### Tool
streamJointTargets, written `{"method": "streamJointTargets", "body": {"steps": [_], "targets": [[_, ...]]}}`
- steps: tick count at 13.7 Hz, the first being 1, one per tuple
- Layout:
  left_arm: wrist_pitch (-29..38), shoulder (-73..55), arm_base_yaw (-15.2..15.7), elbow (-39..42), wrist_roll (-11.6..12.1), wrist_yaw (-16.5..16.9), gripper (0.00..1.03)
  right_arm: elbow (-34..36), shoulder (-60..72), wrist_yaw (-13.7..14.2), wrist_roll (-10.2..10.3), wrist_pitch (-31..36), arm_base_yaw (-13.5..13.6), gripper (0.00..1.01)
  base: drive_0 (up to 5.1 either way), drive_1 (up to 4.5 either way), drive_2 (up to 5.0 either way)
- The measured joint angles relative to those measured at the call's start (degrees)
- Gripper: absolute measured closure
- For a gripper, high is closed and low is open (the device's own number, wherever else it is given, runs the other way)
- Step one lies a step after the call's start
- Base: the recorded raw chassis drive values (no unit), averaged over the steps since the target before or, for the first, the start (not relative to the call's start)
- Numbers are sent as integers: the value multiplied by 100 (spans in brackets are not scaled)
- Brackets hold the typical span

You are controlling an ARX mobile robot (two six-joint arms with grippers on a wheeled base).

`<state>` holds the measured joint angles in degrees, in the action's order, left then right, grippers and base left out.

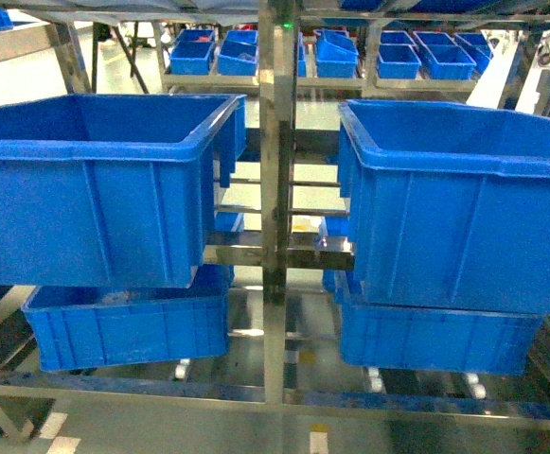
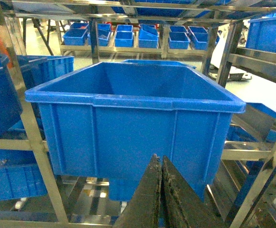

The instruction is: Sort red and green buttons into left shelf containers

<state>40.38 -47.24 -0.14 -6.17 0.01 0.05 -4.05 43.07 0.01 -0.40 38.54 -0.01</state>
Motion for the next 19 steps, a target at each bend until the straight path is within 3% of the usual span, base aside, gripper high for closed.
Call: {"method": "streamJointTargets", "body": {"steps": [1, 2, 3, 4, 13, 19], "targets": [[-162, 293, 15, 107, 0, -9, 101, 81, -258, 0, 0, -197, 0, 99, 0, 0, 0], [-378, 595, 13, 229, 0, -9, 101, 278, -323, -4, 0, 28, 0, 99, 0, 0, 0], [-586, 868, 13, 306, 0, -11, 101, 339, -553, -2, 0, -339, 0, 99, 0, 0, 0], [-229, 894, 13, 476, 0, -9, 101, 339, -883, -2, 0, -492, 0, 99, 0, 0, 0], [-2253, 2935, 13, 535, 0, -11, 101, 341, -2782, -2, 0, -2319, 0, 99, 0, 0, 0], [-2468, 3163, 13, 535, 0, -9, 101, 341, -2975, -2, 0, -2516, 0, 99, 0, 0, 0]]}}
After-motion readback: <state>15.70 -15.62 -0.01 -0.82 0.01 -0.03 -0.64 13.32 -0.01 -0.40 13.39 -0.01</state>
